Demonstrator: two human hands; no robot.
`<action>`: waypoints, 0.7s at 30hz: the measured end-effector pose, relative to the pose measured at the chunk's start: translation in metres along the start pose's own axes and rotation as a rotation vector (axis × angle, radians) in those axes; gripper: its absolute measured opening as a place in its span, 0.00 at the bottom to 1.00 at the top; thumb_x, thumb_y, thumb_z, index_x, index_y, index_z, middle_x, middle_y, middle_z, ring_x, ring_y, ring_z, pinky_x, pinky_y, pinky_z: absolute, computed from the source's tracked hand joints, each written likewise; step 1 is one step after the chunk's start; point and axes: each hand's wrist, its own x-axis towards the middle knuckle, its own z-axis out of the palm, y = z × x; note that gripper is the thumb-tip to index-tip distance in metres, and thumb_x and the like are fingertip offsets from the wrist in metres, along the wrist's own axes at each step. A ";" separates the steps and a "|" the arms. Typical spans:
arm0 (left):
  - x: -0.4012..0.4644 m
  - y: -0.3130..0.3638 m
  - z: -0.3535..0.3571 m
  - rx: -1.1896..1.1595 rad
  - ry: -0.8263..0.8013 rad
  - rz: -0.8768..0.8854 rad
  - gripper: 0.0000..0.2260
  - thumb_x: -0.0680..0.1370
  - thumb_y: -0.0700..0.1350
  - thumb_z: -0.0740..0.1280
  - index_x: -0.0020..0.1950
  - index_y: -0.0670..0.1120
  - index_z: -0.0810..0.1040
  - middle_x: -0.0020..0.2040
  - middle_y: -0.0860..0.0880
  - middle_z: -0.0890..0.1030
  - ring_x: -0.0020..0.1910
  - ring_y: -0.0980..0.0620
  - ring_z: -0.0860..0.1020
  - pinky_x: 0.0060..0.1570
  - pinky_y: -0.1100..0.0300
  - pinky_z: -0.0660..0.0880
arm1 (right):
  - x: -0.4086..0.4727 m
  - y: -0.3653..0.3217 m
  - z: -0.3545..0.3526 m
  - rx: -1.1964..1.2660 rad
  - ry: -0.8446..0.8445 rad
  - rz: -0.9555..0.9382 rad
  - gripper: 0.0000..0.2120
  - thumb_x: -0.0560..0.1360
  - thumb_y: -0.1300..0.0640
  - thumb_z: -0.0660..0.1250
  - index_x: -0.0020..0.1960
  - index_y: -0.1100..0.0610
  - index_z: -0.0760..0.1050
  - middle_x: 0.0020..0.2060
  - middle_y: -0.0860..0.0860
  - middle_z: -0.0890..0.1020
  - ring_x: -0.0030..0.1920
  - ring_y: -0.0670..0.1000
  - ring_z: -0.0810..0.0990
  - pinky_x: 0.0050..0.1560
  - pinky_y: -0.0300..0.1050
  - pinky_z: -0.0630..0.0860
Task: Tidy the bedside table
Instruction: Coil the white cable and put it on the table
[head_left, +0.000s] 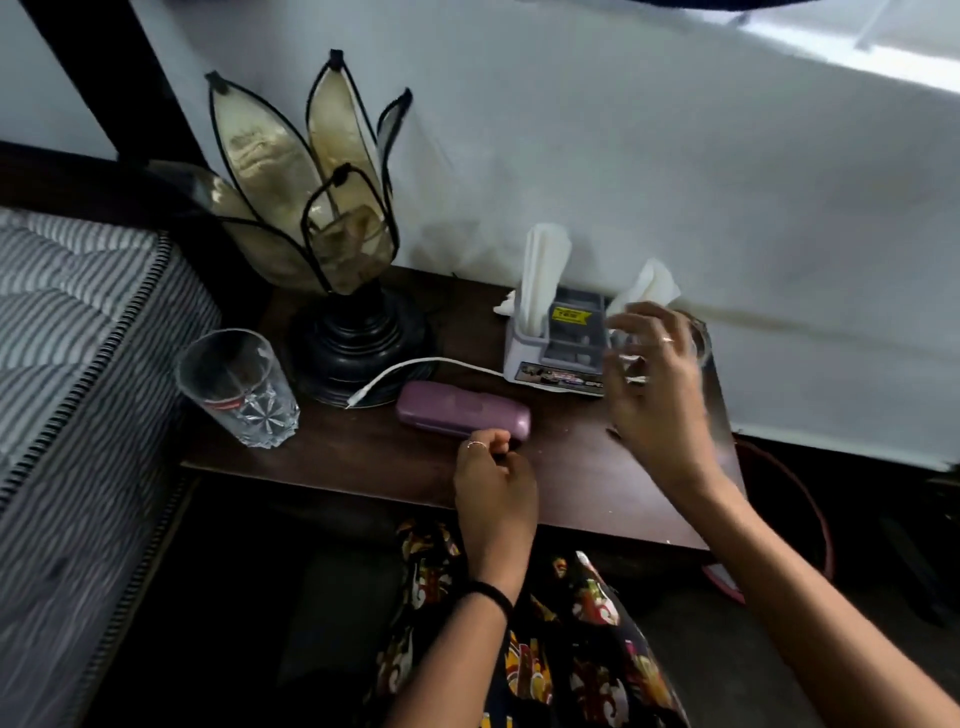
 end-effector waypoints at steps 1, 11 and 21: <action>0.000 -0.001 -0.001 0.003 0.000 0.018 0.09 0.75 0.37 0.62 0.51 0.48 0.76 0.51 0.48 0.79 0.45 0.53 0.78 0.48 0.62 0.74 | 0.007 -0.012 0.012 -0.004 -0.085 -0.052 0.11 0.74 0.67 0.63 0.55 0.63 0.77 0.57 0.58 0.75 0.56 0.55 0.77 0.61 0.40 0.72; 0.009 -0.004 -0.005 0.048 -0.004 0.066 0.08 0.77 0.39 0.63 0.53 0.48 0.77 0.48 0.54 0.76 0.38 0.64 0.74 0.34 0.78 0.69 | 0.095 -0.064 0.148 -0.870 -0.897 -0.027 0.22 0.78 0.64 0.57 0.71 0.66 0.64 0.70 0.66 0.64 0.71 0.65 0.62 0.68 0.58 0.65; 0.023 -0.004 -0.014 0.067 -0.002 0.130 0.08 0.77 0.39 0.62 0.52 0.48 0.77 0.47 0.55 0.76 0.36 0.64 0.75 0.33 0.76 0.69 | 0.142 -0.023 0.176 -1.269 -1.131 0.046 0.19 0.78 0.59 0.60 0.69 0.57 0.69 0.70 0.57 0.69 0.71 0.64 0.65 0.67 0.66 0.60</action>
